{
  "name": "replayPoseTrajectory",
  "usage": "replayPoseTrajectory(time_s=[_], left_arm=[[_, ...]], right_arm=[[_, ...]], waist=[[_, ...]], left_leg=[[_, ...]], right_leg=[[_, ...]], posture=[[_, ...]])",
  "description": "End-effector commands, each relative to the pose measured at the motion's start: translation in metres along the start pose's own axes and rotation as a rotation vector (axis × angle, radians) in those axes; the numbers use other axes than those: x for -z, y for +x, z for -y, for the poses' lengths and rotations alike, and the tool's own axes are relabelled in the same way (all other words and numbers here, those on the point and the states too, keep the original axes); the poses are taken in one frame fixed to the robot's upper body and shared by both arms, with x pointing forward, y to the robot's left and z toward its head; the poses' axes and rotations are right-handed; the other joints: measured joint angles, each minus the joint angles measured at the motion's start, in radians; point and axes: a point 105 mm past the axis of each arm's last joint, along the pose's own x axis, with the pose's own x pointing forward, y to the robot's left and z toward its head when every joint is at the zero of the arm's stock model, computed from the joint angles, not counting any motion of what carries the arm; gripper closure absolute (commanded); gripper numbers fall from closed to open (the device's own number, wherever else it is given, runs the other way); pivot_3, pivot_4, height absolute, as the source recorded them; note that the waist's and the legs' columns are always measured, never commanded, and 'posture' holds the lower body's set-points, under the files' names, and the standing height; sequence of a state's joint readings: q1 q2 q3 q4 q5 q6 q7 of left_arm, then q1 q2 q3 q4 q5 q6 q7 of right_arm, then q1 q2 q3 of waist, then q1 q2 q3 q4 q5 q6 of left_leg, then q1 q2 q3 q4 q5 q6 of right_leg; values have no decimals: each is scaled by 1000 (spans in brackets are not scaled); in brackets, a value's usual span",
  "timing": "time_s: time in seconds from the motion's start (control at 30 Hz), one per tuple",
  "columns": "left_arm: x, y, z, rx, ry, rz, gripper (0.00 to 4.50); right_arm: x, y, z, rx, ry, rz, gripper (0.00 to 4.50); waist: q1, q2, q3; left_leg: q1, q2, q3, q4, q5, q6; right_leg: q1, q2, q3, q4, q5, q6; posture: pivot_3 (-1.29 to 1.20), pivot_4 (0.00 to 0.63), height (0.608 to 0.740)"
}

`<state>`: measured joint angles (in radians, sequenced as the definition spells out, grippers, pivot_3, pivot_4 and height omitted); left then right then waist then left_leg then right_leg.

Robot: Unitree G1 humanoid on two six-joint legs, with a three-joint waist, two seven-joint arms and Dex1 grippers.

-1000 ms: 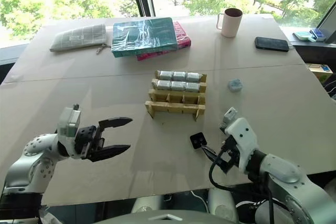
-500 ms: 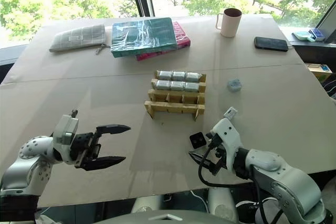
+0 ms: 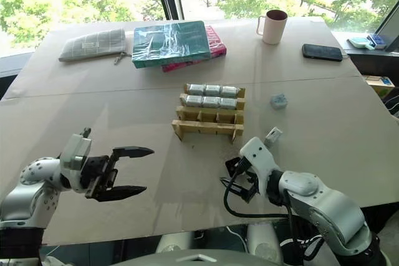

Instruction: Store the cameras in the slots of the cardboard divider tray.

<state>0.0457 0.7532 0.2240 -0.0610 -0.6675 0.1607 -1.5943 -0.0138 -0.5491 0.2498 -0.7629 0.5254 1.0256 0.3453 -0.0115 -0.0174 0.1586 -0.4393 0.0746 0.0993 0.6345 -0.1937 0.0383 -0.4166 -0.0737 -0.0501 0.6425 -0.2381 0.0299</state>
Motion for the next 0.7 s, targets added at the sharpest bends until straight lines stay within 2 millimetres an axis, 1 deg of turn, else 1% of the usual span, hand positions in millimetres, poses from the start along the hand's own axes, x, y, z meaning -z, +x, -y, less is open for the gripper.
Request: replayPoseTrajectory(time_s=[0.03, 0.1, 0.13, 0.17, 0.23, 0.33, 0.4, 0.5, 0.57, 0.63, 0.7], left_arm=[[-3, -2, 0, 20, 26, -12, 0], [-4, -1, 1, 26, 19, -5, 0], [-4, 0, 1, 31, 12, 2, 0], [-5, 1, 1, 38, 5, 6, 0], [-8, 6, 1, 44, -25, 20, 0], [-13, 20, -4, 3, -100, 39, 0], [-20, 32, -9, -33, -183, 49, 0], [-24, 46, -20, -97, -294, -61, 0], [-33, 59, -22, -32, -441, -76, 0], [-45, 71, -23, 33, -532, -43, 0], [-51, 82, -34, 18, -576, -21, 0]], right_arm=[[10, 0, 6, 43, -38, -32, 888], [13, -1, 7, 54, -46, -34, 1902], [15, -2, 9, 62, -59, -38, 2329], [15, -4, 10, 68, -88, -42, 2548], [13, -8, 14, 86, -194, -42, 2547], [2, -15, 17, 95, -336, -10, 2547], [-12, -20, 17, 88, -456, 32, 2547], [-37, -27, 13, 53, -619, 103, 2547], [-55, -33, 10, 24, -740, 132, 2547], [-70, -36, 8, 11, -867, 150, 2547], [-83, -37, 7, 7, -965, 171, 2547]], waist=[[0, 0, 0], [0, -1, -1], [0, -2, -1], [0, -2, -1], [1, -1, -1], [5, -2, -1], [6, -2, -1], [4, -3, 0], [4, -2, 0], [4, -2, 1], [4, -3, 1]], left_leg=[[0, 0, 0, 0, 0, 0], [0, 0, 0, 0, 0, 0], [0, 0, 0, 0, 0, 0], [0, 0, 0, 0, 0, 0], [0, 0, 0, 0, 0, 0], [0, -1, 0, 0, 0, 0], [0, -1, 0, 0, 0, 0], [0, -1, -1, 1, 0, 0], [0, -1, -1, 1, 0, 0], [0, -1, -1, 1, 2, 4], [0, -1, -1, 1, 3, 4]], right_leg=[[0, 0, 0, 0, 0, 0], [0, 0, 0, 0, 0, 0], [0, 0, 0, 0, 0, 0], [0, 0, 0, 0, 0, 1], [0, 0, 0, 0, -1, 1], [0, -1, 0, 0, -1, 2], [0, -2, -1, 0, -1, 2], [0, 0, -1, 0, -1, 2], [0, 3, -1, 0, -1, 2], [0, 4, -1, 1, -1, 3], [0, 4, -1, 1, -1, 3]], posture=[[0, 150, 740], [0, 150, 740], [0, 150, 740], [0, 150, 740], [0, 150, 740], [0, 150, 740], [0, 150, 740], [0, 150, 740], [0, 150, 740], [0, 150, 740], [0, 150, 740]])
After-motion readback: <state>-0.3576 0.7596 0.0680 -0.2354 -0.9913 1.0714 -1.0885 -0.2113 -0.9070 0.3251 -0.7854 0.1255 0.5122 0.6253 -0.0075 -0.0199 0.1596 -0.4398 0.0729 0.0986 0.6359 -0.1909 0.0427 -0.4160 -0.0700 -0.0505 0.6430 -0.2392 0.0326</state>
